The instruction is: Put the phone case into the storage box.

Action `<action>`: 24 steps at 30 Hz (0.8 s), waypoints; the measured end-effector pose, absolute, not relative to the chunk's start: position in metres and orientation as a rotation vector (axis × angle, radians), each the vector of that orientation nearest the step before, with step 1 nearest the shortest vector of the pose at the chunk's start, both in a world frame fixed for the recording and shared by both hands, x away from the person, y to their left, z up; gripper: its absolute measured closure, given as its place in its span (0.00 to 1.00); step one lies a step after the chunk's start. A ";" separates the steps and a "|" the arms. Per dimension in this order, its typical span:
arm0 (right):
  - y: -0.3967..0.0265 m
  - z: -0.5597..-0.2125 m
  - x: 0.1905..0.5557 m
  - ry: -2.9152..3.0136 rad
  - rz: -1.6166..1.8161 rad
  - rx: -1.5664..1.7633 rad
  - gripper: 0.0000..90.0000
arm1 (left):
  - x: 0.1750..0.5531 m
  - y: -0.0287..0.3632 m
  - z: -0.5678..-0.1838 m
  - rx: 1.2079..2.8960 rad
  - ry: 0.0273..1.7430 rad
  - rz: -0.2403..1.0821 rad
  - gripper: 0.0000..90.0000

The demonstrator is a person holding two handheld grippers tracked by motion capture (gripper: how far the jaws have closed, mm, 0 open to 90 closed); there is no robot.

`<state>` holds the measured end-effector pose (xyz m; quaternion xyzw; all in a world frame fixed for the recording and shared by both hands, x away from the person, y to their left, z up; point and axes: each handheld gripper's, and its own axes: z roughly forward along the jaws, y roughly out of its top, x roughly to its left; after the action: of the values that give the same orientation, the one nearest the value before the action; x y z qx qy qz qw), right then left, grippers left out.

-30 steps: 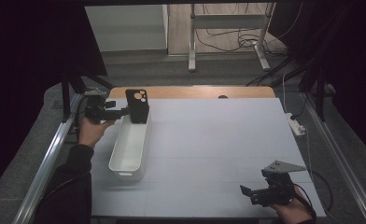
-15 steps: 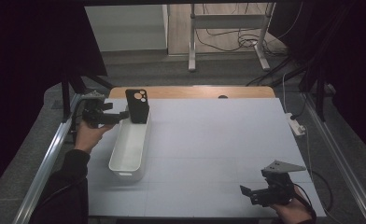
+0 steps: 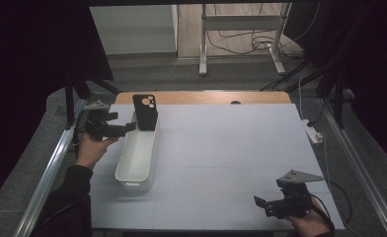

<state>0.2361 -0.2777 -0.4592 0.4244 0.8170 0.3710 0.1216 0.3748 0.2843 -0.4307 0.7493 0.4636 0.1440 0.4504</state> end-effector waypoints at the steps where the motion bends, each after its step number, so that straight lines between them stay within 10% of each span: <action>1: -0.278 -0.459 0.236 2.385 1.083 1.240 0.00 | 0.373 0.284 -0.431 1.857 1.142 0.354 0.02; 24: -0.277 -0.458 0.235 2.382 1.083 1.231 0.00 | 0.339 0.272 -0.430 1.898 1.081 0.385 0.00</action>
<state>0.2348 -0.2770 -0.4585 0.4223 0.8173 0.3716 0.1245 0.3389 0.2715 -0.4302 0.7662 0.4363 0.1553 0.4454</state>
